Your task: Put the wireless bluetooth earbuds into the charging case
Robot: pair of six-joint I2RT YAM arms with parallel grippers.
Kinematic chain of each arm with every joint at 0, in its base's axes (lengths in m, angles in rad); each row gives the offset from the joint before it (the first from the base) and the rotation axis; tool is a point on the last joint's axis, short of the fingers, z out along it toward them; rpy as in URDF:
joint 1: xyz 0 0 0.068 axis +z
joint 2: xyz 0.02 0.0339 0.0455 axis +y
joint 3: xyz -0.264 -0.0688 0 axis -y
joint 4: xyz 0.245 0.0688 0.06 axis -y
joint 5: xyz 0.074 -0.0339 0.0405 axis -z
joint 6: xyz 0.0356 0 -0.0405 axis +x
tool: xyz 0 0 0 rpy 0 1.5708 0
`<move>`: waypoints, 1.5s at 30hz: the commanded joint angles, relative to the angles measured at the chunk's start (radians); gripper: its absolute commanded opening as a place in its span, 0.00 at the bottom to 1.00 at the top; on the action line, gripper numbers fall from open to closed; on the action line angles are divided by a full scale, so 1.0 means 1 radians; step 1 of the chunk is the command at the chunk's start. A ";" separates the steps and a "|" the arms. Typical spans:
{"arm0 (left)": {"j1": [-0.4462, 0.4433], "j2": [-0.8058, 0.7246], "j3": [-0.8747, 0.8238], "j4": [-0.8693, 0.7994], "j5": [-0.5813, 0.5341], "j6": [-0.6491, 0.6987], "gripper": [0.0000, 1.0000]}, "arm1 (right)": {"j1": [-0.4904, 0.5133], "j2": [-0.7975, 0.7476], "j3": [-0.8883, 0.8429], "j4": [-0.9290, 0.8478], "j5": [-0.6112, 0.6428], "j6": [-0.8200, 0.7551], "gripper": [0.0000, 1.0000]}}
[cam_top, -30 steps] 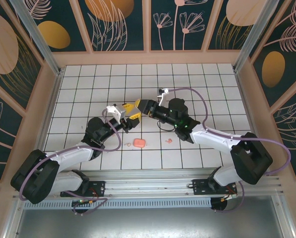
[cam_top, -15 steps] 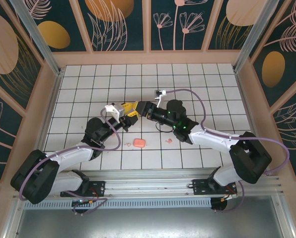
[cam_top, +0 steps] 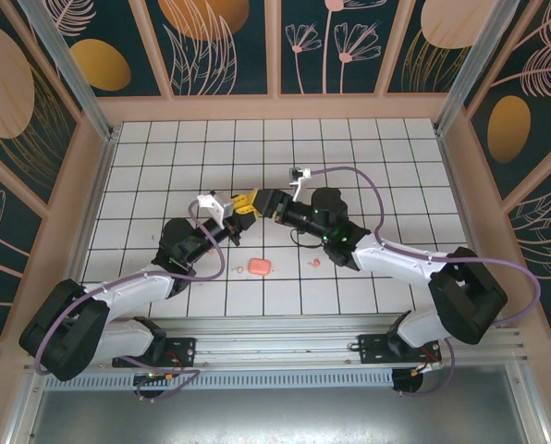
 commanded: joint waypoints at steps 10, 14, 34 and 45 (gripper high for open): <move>-0.002 -0.023 0.076 -0.064 0.223 0.004 0.12 | -0.061 -0.320 -0.080 -0.078 -0.082 -0.583 0.78; -0.002 -0.021 0.084 -0.053 0.279 -0.002 0.11 | -0.143 -0.356 -0.045 -0.192 -0.323 -0.782 0.70; -0.001 -0.076 0.102 -0.053 0.478 -0.008 0.12 | -0.284 -0.319 0.156 -0.719 -0.733 -1.424 0.66; -0.003 -0.104 0.092 -0.037 0.479 -0.021 0.12 | -0.284 -0.250 0.208 -0.724 -0.773 -1.445 0.63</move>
